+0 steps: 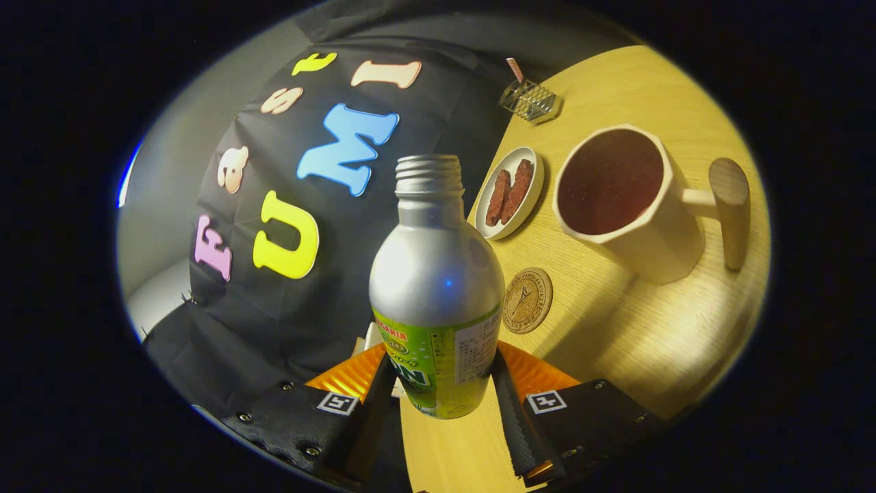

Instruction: Take the bottle from table, then pour the juice into the cup, finally place the bottle on the coaster

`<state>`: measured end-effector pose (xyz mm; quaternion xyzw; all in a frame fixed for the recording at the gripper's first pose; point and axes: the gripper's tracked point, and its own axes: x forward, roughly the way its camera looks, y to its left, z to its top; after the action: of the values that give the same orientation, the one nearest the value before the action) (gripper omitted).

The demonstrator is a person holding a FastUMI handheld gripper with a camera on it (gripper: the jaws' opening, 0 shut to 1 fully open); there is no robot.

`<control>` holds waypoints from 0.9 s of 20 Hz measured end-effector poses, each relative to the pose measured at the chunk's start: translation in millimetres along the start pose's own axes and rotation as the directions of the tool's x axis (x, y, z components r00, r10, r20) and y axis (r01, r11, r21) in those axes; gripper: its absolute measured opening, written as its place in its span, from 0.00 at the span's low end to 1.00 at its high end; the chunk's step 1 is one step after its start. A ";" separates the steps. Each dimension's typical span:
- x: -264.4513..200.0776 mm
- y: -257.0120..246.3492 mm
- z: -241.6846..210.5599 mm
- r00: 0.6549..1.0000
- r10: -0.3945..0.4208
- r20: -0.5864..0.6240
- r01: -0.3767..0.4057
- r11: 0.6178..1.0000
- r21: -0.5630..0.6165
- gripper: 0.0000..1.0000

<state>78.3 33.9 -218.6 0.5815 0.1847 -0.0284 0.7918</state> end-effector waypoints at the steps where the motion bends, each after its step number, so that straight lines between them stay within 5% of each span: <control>1: -0.4 1.1 1.3 1.000 0.002 0.007 -0.002 0.999 0.046 0.74; 8: -2.5 -3.7 7.2 1.000 -0.004 0.025 -0.002 0.968 0.249 0.74; 18: 6.4 0.2 1.5 1.000 0.011 -0.016 -0.004 0.919 0.395 0.74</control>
<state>84.6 33.7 -220.1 0.7299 0.1799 -0.0571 0.6570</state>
